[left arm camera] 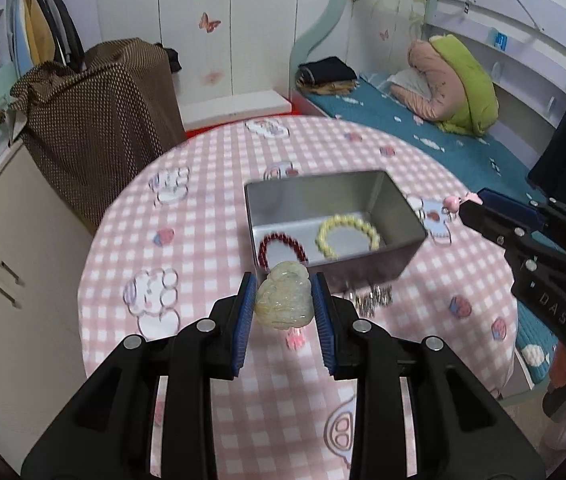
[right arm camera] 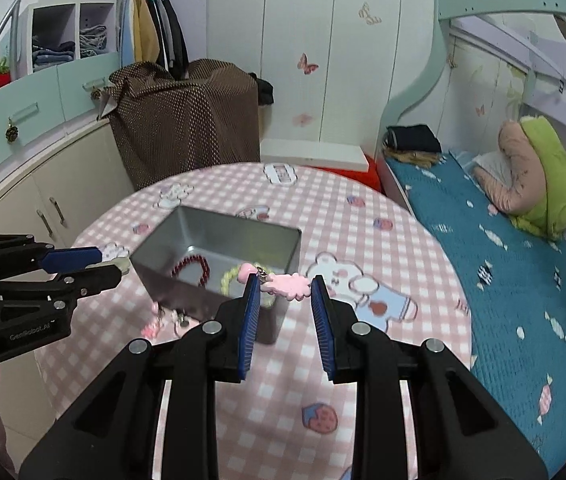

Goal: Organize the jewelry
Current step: 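Lower the jade pendant and pink charm into the tin box and open both tools, then withdraw both tools from the tin box toward the remaining charms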

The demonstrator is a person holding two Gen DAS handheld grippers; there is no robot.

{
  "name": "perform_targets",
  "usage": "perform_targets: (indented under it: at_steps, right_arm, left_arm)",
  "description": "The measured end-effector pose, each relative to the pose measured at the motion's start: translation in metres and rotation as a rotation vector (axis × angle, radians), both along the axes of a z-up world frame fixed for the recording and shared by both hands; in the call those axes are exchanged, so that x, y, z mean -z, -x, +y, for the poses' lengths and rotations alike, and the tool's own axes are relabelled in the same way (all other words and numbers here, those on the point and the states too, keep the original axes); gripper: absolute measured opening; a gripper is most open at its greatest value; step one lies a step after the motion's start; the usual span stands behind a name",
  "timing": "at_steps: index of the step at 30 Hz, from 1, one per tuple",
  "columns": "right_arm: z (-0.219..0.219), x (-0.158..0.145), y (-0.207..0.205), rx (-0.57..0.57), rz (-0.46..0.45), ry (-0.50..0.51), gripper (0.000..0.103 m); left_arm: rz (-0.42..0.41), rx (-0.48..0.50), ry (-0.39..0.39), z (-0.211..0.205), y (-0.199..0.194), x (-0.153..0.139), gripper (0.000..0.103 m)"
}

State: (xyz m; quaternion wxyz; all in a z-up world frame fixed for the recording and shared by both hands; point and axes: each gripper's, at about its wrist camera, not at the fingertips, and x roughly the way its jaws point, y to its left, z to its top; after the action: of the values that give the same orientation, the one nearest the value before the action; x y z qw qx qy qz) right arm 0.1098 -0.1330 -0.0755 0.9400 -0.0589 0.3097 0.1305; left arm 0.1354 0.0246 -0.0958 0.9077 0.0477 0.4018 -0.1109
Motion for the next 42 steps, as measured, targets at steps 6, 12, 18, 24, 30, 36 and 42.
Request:
perform_targets:
  at_steps: [6,12,18,24,30,36,42]
  right_arm:
    - [0.012,-0.001,-0.017,-0.023,-0.002,0.0,0.025]
    - [0.021,0.011,-0.037,-0.037,0.036,-0.003,0.025]
    - [0.026,0.022,-0.054,-0.044,0.073,0.008,0.025]
    - [0.025,0.024,-0.061,-0.045,0.086,0.0,0.026]
    - [0.02,0.019,-0.058,-0.011,0.056,0.011,0.05]
    - [0.014,0.019,-0.055,0.013,0.058,0.016,0.056]
    - [0.012,0.019,-0.052,0.018,0.061,0.012,0.056]
  left_arm:
    - [-0.022,-0.004,0.004,-0.001,-0.018,-0.006,0.029]
    - [0.003,0.0,0.012,-0.002,-0.039,0.002,0.029]
    - [0.045,0.015,0.021,-0.006,-0.063,0.015,0.028]
    - [0.055,0.02,0.025,-0.008,-0.074,0.02,0.02]
    - [0.038,-0.008,0.021,-0.001,-0.073,0.018,0.044]
    - [0.052,-0.035,0.017,0.007,-0.07,0.021,0.053]
    - [0.053,-0.04,0.024,0.011,-0.065,0.02,0.065]
